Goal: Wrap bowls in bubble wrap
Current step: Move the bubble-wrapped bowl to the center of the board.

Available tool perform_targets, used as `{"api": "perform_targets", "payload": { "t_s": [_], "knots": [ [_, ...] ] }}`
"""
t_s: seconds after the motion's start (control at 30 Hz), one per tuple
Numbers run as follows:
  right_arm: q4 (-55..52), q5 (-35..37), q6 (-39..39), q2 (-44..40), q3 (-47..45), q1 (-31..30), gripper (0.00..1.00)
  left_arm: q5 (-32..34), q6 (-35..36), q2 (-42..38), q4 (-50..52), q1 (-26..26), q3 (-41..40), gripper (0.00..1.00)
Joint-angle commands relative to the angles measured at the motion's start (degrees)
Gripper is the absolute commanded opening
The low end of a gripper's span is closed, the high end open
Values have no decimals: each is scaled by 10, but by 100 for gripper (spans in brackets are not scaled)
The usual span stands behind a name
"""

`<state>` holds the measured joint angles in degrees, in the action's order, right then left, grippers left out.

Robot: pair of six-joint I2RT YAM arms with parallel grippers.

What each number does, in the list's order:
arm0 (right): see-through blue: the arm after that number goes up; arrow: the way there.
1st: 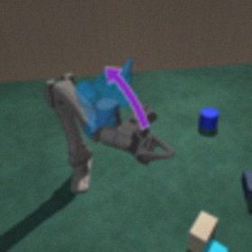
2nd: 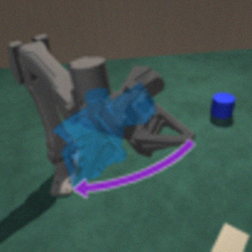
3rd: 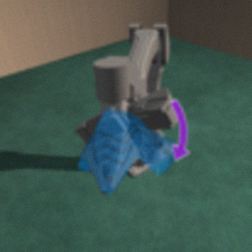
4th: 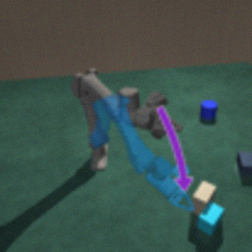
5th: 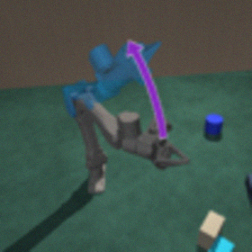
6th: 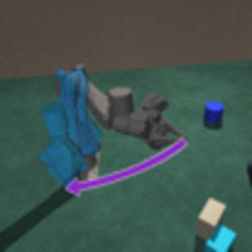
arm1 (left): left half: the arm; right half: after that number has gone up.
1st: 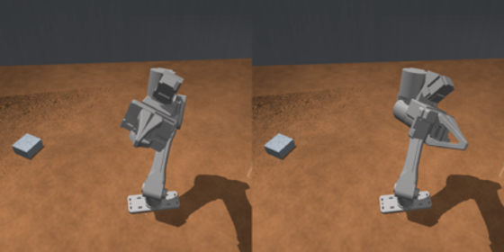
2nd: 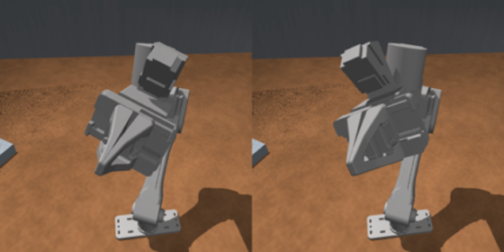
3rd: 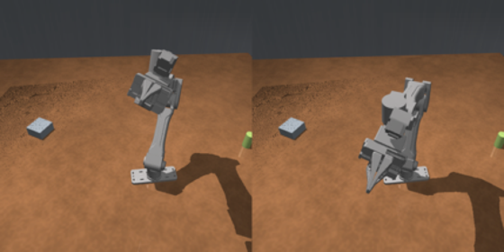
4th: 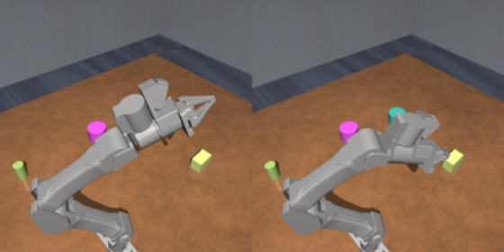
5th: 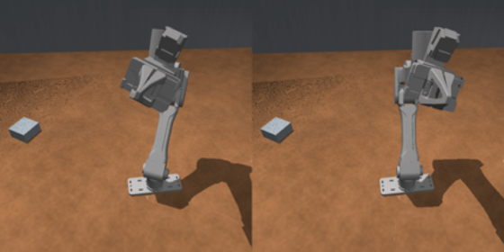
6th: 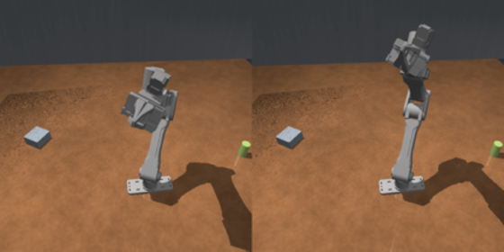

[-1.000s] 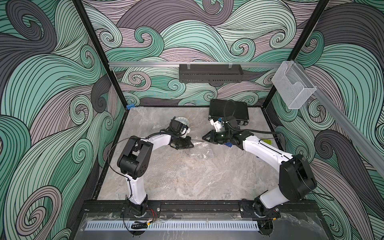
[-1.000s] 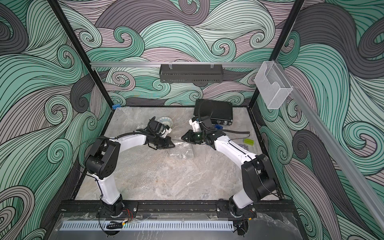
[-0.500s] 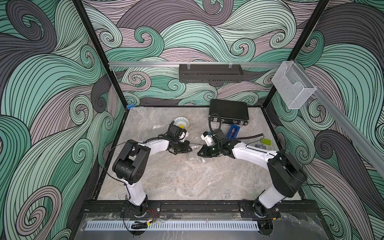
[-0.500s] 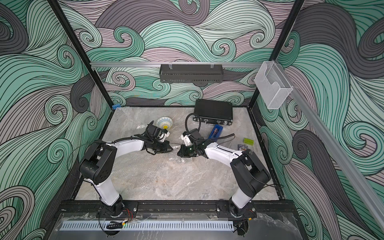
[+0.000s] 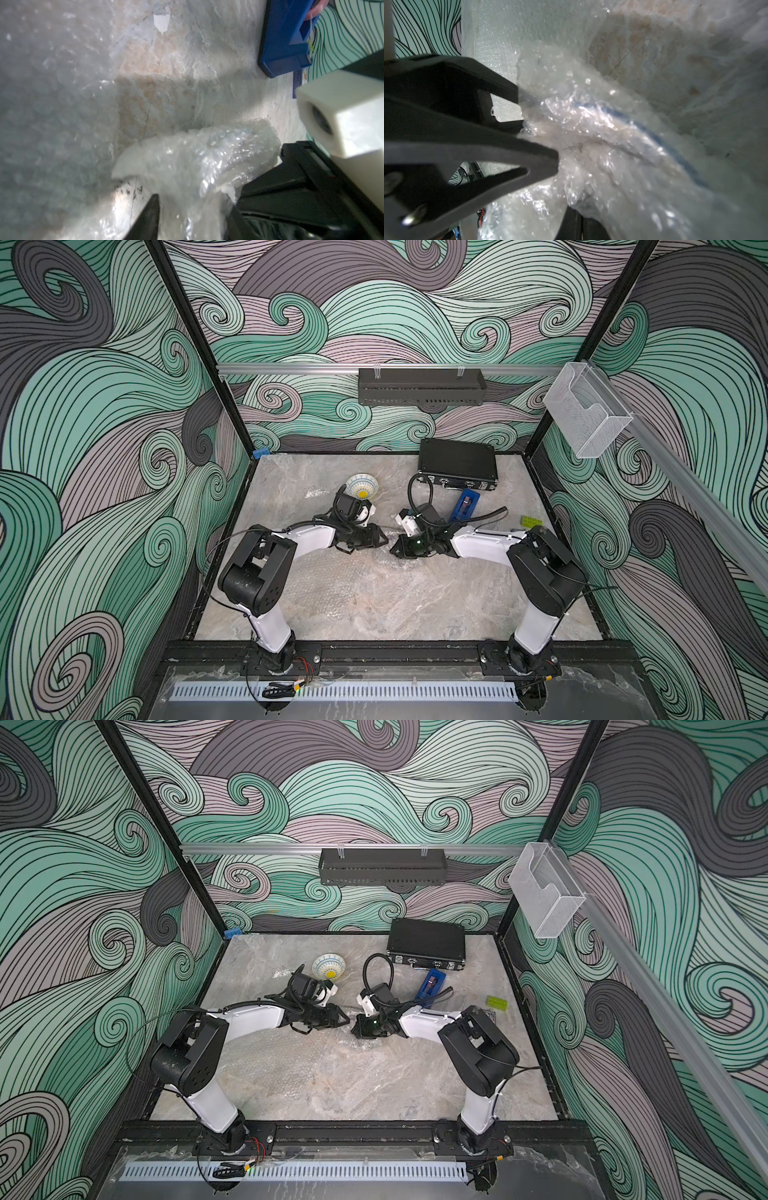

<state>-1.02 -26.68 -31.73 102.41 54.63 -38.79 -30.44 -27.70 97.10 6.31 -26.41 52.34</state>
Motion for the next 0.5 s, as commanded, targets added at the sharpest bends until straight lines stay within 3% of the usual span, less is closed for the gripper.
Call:
{"api": "perform_targets", "payload": {
  "t_s": [0.0, 0.1, 0.23, 0.37, 0.47],
  "knots": [
    [-2, 27, 8, 21, -4, -3, 8, -8, -22, -45, -14, -2, -10, 65],
    [0, 23, 5, 20, -5, -3, 8, -9, -21, -62, -13, -2, -21, 73],
    [-2, 19, 5, 16, -4, -3, 8, -22, -5, -45, -3, -2, -22, 72],
    [-4, 16, 7, 13, -4, -3, 8, -31, -1, -10, -10, -3, -19, 59],
    [-4, 15, 6, 9, -6, -3, 8, -22, 4, 16, 5, -3, -1, 39]
  ]
}}
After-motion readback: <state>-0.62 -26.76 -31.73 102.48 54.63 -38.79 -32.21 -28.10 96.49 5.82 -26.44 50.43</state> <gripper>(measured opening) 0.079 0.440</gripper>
